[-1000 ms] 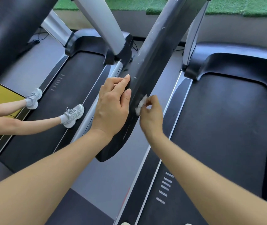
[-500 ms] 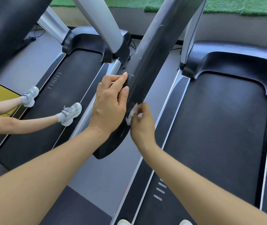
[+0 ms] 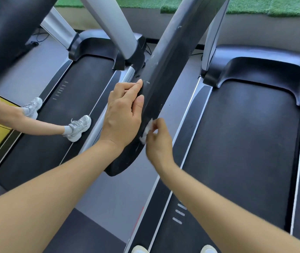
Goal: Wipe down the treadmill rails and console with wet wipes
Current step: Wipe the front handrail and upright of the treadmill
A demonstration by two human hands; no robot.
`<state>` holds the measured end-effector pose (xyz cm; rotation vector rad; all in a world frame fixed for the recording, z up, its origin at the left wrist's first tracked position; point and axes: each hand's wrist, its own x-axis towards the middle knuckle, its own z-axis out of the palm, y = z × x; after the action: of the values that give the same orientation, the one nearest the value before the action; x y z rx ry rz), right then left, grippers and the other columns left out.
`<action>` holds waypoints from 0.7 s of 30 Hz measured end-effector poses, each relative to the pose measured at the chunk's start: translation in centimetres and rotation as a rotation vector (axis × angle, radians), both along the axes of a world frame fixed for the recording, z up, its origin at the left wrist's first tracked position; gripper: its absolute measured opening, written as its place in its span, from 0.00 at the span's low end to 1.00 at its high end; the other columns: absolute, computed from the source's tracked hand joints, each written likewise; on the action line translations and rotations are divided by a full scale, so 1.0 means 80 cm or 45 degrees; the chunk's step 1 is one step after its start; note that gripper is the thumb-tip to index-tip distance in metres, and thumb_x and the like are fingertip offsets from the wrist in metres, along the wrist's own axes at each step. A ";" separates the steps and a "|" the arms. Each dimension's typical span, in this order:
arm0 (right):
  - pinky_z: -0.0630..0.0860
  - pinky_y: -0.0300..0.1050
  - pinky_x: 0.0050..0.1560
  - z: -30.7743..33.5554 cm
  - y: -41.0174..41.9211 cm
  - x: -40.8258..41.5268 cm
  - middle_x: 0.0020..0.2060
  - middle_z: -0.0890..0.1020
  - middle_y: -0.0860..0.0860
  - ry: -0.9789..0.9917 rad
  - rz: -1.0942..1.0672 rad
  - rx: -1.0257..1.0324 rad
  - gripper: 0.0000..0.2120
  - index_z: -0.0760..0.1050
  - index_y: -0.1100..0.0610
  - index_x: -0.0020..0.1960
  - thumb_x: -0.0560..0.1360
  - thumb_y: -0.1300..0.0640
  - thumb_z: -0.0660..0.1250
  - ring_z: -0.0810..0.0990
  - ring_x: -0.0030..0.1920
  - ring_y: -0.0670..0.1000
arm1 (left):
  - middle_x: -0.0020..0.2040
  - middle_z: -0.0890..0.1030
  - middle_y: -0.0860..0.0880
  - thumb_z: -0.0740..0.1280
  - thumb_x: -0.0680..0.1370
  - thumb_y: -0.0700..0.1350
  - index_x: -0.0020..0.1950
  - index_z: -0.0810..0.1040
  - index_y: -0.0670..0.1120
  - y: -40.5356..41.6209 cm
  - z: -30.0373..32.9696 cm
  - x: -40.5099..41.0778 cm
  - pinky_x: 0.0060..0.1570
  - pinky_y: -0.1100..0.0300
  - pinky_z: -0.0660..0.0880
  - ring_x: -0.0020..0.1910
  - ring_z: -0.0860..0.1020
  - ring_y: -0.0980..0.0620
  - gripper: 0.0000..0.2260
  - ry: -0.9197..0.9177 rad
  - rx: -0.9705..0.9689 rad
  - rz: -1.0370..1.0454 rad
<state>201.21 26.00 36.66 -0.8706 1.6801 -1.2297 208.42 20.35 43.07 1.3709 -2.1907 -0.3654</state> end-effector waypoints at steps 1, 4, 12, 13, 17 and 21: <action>0.70 0.28 0.29 0.005 0.013 0.006 0.32 0.69 0.55 -0.011 0.042 -0.019 0.14 0.63 0.58 0.37 0.78 0.69 0.48 0.67 0.29 0.46 | 0.55 0.67 0.57 0.57 0.81 0.44 0.70 0.70 0.44 0.000 0.000 0.000 0.56 0.80 0.58 0.58 0.69 0.51 0.18 -0.001 -0.001 0.001; 0.71 0.32 0.31 -0.006 -0.004 -0.006 0.33 0.70 0.52 -0.022 0.033 -0.024 0.13 0.64 0.57 0.39 0.78 0.69 0.50 0.69 0.31 0.46 | 0.55 0.67 0.57 0.58 0.81 0.44 0.70 0.70 0.44 0.000 0.001 0.001 0.56 0.80 0.58 0.58 0.68 0.52 0.17 -0.001 0.010 0.003; 0.69 0.29 0.27 -0.014 -0.040 -0.019 0.35 0.69 0.53 0.234 -0.068 -0.023 0.08 0.62 0.58 0.43 0.80 0.66 0.51 0.67 0.33 0.48 | 0.55 0.67 0.58 0.57 0.81 0.45 0.70 0.71 0.44 -0.001 0.001 -0.001 0.57 0.80 0.58 0.57 0.69 0.53 0.18 0.028 0.011 0.000; 0.71 0.30 0.29 -0.015 -0.021 -0.006 0.34 0.69 0.53 0.259 -0.021 -0.086 0.09 0.63 0.58 0.42 0.80 0.65 0.51 0.67 0.32 0.46 | 0.55 0.67 0.57 0.58 0.81 0.45 0.70 0.71 0.44 -0.001 0.000 0.000 0.57 0.79 0.58 0.58 0.69 0.53 0.18 0.030 0.005 0.003; 0.71 0.39 0.38 -0.018 -0.009 -0.001 0.40 0.73 0.54 0.269 -0.005 -0.115 0.06 0.65 0.56 0.47 0.79 0.65 0.54 0.71 0.37 0.50 | 0.55 0.67 0.57 0.58 0.80 0.44 0.70 0.71 0.44 0.000 0.001 -0.001 0.58 0.79 0.58 0.58 0.68 0.54 0.18 0.043 0.005 0.004; 0.70 0.32 0.26 0.002 -0.097 -0.056 0.39 0.73 0.53 -0.019 -0.326 -0.112 0.06 0.65 0.55 0.44 0.81 0.60 0.55 0.72 0.32 0.48 | 0.55 0.68 0.57 0.59 0.81 0.43 0.70 0.71 0.44 -0.001 0.001 0.000 0.58 0.79 0.59 0.58 0.68 0.56 0.17 0.063 0.027 -0.005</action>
<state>196.73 18.25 36.83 -0.7112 1.7772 -1.4880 208.42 20.31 43.14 1.3547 -2.1554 -0.4204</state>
